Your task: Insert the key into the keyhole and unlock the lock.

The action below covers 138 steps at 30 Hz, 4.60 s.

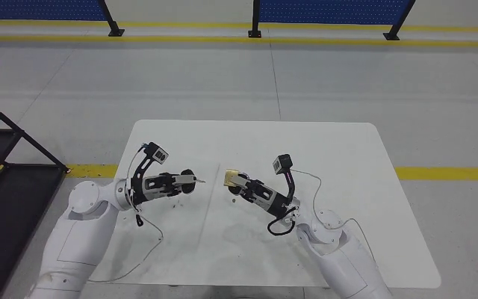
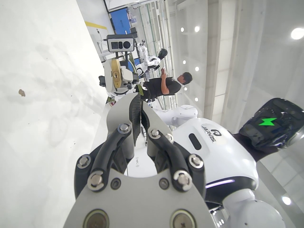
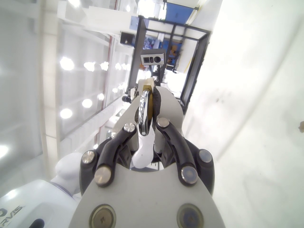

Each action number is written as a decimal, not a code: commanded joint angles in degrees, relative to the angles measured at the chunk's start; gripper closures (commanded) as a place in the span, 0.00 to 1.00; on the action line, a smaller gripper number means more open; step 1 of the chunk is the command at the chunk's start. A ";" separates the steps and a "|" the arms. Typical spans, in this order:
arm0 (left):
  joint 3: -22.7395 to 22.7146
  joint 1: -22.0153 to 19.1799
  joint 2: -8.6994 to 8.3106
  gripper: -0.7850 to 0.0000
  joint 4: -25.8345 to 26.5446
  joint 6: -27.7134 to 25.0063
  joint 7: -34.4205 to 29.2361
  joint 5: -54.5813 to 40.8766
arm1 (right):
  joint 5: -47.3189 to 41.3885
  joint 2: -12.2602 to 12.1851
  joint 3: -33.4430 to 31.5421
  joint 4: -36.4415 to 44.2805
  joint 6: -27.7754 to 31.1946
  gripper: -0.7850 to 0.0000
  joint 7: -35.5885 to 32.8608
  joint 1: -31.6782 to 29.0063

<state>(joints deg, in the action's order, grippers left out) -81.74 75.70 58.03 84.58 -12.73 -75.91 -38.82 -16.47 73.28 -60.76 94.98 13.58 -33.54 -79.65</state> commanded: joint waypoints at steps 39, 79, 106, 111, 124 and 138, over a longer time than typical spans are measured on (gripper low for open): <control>9.87 -8.49 1.90 1.00 -7.23 -1.49 3.86 2.95 | 0.00 0.00 0.00 0.00 0.00 1.00 0.00 0.00; 10.37 -8.28 1.83 1.00 -6.36 -1.99 4.08 3.93 | 0.00 0.00 0.00 0.00 0.00 1.00 0.00 0.00; 3.10 -4.23 -0.04 1.00 -4.35 1.52 1.96 3.39 | 0.00 0.00 0.00 0.00 0.00 1.00 0.00 0.00; 3.10 -4.23 -0.04 1.00 -4.35 1.52 1.96 3.39 | 0.00 0.00 0.00 0.00 0.00 1.00 0.00 0.00; -0.30 -2.22 -0.09 1.00 -3.98 -11.40 10.03 5.91 | 1.26 -0.33 -0.99 1.19 -1.96 1.00 -0.27 -0.32; -1.85 -0.17 -0.59 1.00 -2.37 -20.77 9.73 11.75 | -3.42 -1.88 -3.60 3.75 -10.81 1.00 -16.10 0.84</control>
<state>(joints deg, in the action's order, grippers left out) -83.58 75.46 57.46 82.08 -32.70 -66.13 -27.66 -19.30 71.43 -64.29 98.66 2.79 -49.30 -78.78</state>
